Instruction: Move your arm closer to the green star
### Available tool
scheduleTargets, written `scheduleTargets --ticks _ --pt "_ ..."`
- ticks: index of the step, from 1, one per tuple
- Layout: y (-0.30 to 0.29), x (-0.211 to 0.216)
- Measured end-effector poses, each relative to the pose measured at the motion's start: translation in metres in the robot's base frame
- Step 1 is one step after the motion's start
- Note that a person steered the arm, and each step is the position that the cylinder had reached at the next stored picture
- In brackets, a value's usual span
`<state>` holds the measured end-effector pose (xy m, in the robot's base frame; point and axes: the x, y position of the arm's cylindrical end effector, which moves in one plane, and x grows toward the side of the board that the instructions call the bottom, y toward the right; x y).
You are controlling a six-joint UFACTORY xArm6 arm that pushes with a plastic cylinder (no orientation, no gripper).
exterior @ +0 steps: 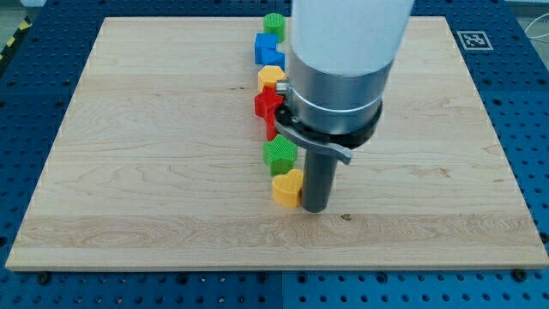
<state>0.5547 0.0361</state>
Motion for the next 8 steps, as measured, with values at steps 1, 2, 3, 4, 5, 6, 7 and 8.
scheduleTargets --ticks 1,2,3,4,5,6,7,8 --pt "-0.013 0.0" --pt "-0.015 0.0" --pt "-0.009 0.0" --pt "0.024 -0.013" --pt "0.043 -0.054" --pt "0.053 -0.069" --pt "0.053 -0.069" --pt "0.062 -0.063"
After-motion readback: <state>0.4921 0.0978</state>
